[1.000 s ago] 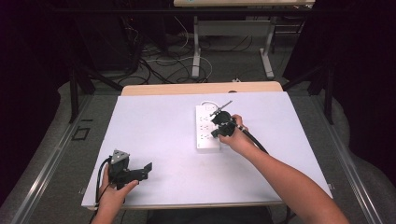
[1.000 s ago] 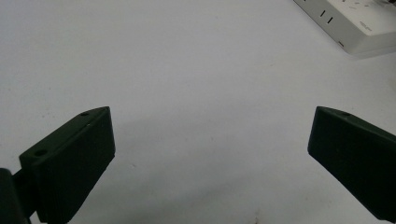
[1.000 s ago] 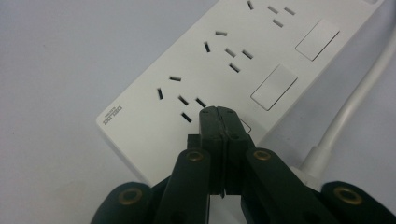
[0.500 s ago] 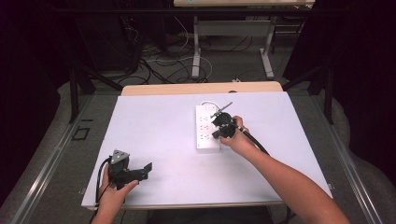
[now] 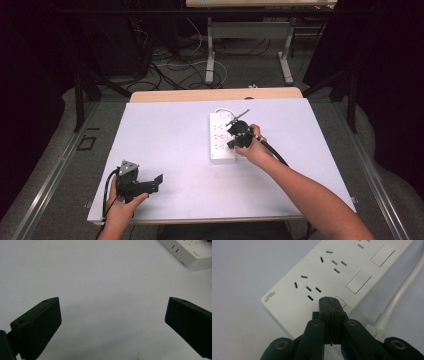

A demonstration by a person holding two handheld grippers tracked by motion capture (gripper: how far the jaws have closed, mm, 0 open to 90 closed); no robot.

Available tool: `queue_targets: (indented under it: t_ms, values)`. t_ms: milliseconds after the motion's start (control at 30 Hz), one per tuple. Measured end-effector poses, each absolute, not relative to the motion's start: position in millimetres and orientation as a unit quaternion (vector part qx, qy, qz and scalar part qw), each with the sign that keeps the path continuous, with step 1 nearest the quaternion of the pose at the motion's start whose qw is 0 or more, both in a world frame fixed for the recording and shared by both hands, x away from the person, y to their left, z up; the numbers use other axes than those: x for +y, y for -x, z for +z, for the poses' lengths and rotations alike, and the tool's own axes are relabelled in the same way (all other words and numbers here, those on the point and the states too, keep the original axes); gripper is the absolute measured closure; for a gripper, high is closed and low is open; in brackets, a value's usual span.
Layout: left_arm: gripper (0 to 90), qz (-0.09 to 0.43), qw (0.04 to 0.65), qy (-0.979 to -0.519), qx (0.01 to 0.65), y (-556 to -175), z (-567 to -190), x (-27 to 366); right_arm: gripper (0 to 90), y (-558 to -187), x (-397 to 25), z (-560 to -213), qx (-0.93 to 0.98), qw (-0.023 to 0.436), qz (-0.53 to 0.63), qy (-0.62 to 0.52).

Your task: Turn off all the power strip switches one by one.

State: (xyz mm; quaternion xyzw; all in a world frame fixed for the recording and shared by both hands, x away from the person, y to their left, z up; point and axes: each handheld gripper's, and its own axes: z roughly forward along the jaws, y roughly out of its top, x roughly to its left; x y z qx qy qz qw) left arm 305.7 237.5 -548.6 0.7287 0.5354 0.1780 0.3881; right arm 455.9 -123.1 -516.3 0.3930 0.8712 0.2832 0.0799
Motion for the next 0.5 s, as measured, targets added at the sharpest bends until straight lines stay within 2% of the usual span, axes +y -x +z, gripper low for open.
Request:
queue_targets:
  t_ms: [133,233,267,500]
  values:
    - [0.6,0.179,0.388,-0.728,0.537,-304.8,-548.6,237.5,90.0,-456.2,-124.9,-519.5,0.862,0.073,0.307,-0.397]
    - [0.6,0.181,0.389,-0.726,0.538,-304.0,-548.2,238.3,90.0,-454.9,-125.1,-516.5,0.871,0.056,0.272,-0.406]
    - [0.6,0.181,0.391,-0.724,0.538,-304.0,-548.3,238.5,90.0,-455.6,-124.7,-521.3,0.865,0.069,0.305,-0.392]
    - [0.6,0.18,0.388,-0.727,0.537,-304.2,-547.9,238.0,90.0,-453.7,-124.8,-518.9,0.874,0.07,0.289,-0.383]
